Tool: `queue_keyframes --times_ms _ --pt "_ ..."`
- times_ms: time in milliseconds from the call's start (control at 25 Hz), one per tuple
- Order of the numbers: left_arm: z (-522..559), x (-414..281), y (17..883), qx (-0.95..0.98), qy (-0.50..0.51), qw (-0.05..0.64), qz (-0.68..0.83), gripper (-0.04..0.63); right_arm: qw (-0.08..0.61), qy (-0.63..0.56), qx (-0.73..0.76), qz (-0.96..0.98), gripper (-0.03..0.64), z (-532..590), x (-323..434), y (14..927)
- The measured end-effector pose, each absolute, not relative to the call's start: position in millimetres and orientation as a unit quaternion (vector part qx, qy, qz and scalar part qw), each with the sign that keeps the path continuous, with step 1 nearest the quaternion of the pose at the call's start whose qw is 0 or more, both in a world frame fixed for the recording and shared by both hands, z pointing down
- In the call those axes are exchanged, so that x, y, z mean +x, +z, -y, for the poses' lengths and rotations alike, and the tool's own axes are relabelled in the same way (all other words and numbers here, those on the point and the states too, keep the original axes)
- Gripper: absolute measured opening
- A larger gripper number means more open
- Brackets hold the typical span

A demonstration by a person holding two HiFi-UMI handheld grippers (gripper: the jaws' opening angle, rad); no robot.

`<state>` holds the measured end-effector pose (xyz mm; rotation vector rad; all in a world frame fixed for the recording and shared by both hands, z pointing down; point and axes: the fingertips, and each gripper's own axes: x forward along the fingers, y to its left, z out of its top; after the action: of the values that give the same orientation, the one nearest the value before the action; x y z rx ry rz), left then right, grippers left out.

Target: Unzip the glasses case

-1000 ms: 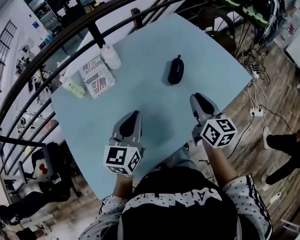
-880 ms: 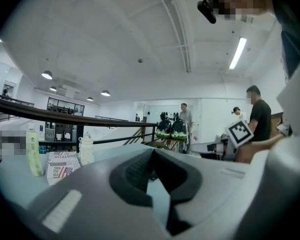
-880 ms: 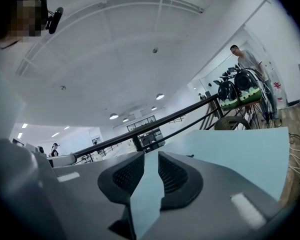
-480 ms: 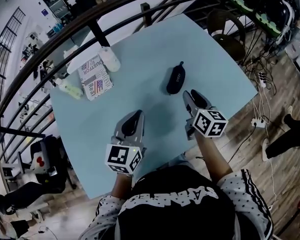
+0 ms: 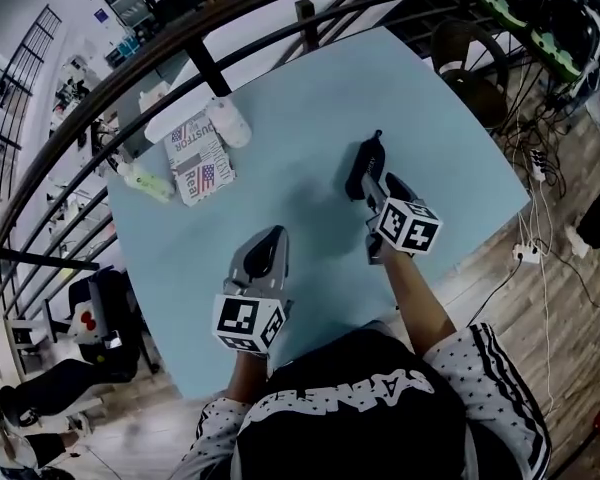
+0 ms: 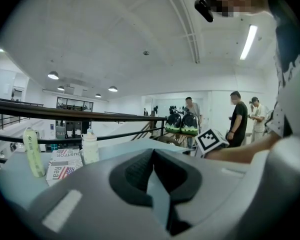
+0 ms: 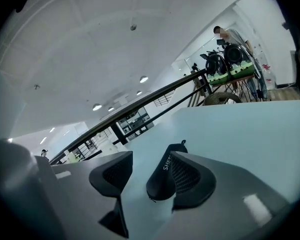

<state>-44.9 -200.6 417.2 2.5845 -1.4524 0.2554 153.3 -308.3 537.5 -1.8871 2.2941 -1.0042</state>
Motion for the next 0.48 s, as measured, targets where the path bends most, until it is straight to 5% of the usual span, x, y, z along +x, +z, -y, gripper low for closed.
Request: queue_keyframes --times_ms 480 --pt "225.2 -69.1 428.9 0.861 0.080 0.110 0.491 0.000 -0.055 -0.356 -0.646 -0.673 0.303 346.2 155.4 588.9"
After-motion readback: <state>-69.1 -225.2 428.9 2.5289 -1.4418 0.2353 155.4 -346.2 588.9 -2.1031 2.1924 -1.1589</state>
